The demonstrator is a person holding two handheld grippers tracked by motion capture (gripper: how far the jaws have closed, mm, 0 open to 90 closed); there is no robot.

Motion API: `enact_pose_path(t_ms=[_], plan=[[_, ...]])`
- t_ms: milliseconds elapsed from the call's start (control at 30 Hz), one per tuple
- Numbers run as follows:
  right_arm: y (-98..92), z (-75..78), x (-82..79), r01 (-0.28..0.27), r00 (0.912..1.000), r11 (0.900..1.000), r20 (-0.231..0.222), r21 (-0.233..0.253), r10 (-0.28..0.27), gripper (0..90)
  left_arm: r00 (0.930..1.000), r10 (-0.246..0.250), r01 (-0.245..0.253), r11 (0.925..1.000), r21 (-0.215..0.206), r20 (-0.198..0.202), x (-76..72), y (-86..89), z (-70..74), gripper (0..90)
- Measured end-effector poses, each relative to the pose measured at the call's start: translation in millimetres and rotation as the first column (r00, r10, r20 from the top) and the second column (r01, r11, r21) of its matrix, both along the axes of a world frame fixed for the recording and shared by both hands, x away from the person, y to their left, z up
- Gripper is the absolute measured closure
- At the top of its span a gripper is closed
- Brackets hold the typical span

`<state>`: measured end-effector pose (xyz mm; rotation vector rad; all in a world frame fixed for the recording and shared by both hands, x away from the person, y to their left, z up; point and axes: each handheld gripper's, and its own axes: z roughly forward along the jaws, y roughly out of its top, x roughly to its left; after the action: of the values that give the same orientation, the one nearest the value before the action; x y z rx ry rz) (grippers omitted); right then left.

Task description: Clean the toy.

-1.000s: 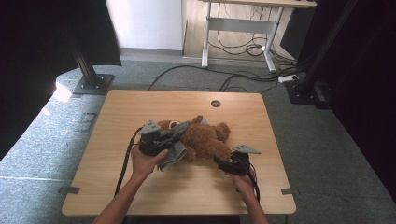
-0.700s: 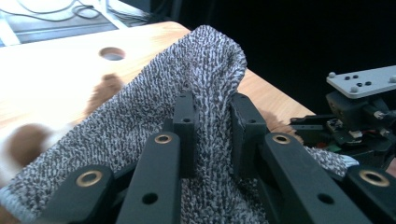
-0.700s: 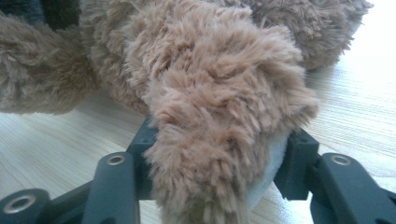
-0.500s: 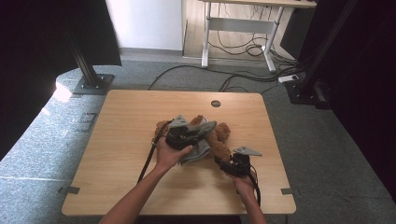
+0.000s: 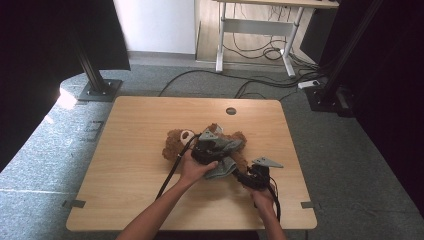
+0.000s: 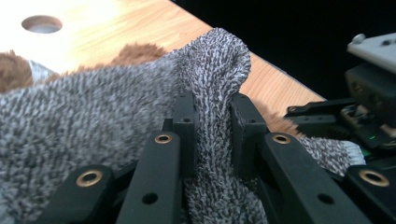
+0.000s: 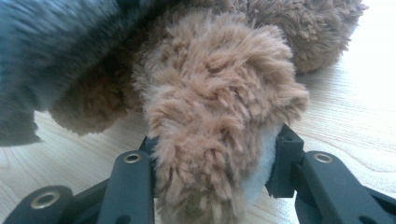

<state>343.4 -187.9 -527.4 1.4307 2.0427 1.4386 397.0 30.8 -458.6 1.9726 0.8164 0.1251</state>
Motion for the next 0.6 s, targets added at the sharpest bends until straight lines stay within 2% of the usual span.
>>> enact_pose_path(t_ms=[267,600], plan=[[-0.8,0.3,-1.1,0.007,0.9999,1.000,-0.007,0.003,-0.007,56.1,0.9999,0.008,-0.009,0.9994,0.033,0.011,-3.0,1.0,-4.5,74.8],[-3.6,-0.4,-0.6,0.001,0.9997,1.000,-0.023,0.019,0.000,58.0,0.9983,0.051,-0.052,0.9980,0.037,0.028,-8.0,20.6,-5.9,75.5]])
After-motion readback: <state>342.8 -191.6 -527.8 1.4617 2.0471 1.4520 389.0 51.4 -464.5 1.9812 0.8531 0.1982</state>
